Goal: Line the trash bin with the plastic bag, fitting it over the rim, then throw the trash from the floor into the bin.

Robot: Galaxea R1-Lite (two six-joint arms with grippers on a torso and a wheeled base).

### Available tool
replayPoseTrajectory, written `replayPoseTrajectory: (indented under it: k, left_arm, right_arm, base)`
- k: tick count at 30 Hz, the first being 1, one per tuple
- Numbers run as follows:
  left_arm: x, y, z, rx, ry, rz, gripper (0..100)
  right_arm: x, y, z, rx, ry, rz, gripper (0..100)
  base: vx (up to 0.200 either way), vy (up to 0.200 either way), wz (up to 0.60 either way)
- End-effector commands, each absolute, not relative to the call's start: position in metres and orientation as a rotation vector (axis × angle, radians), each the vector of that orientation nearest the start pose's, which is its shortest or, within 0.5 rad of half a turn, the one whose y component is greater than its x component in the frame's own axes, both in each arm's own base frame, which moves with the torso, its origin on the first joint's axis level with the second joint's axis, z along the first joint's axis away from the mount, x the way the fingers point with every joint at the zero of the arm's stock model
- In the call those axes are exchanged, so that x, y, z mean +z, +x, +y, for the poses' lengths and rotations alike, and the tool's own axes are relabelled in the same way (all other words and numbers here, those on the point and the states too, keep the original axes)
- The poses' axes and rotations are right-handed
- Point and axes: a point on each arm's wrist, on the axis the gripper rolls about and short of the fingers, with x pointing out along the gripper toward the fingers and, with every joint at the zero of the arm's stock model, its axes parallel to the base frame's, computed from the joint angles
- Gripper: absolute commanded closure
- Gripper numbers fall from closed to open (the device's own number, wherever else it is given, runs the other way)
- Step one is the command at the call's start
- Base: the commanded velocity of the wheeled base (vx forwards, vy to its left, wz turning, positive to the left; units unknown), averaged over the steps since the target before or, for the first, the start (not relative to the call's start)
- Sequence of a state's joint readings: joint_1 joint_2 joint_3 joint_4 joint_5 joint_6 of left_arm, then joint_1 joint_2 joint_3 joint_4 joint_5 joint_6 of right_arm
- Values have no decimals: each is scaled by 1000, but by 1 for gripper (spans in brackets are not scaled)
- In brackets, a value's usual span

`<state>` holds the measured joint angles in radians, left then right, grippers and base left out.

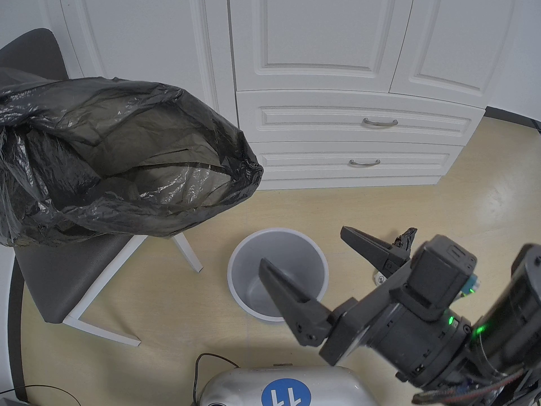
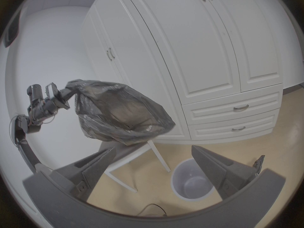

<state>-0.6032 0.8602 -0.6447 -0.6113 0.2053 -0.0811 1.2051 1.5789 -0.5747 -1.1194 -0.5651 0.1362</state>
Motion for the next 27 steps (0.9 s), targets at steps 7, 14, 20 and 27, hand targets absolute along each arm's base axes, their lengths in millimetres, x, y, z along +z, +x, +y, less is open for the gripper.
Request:
replayPoseTrajectory:
  k: [7, 14, 20, 27]
  left_arm:
    - [294, 71, -45, -431, -159, -343, 100]
    - [291, 67, -43, -460, -131, -359, 100]
    - [291, 62, -41, -470, -120, -378, 100]
    - [287, 55, -39, -590, -110, -471, 100]
  right_arm:
    - [176, 92, 282, 650, 249, -89, 0]
    - [170, 115, 294, 587, 258, -97, 0]
    - [171, 146, 300, 484, 300, -131, 0]
    - [158, 173, 303, 415, 289, -122, 0]
  base:
    - [0, 0, 0]
    - [0, 0, 0]
    - [0, 0, 0]
    - [0, 0, 0]
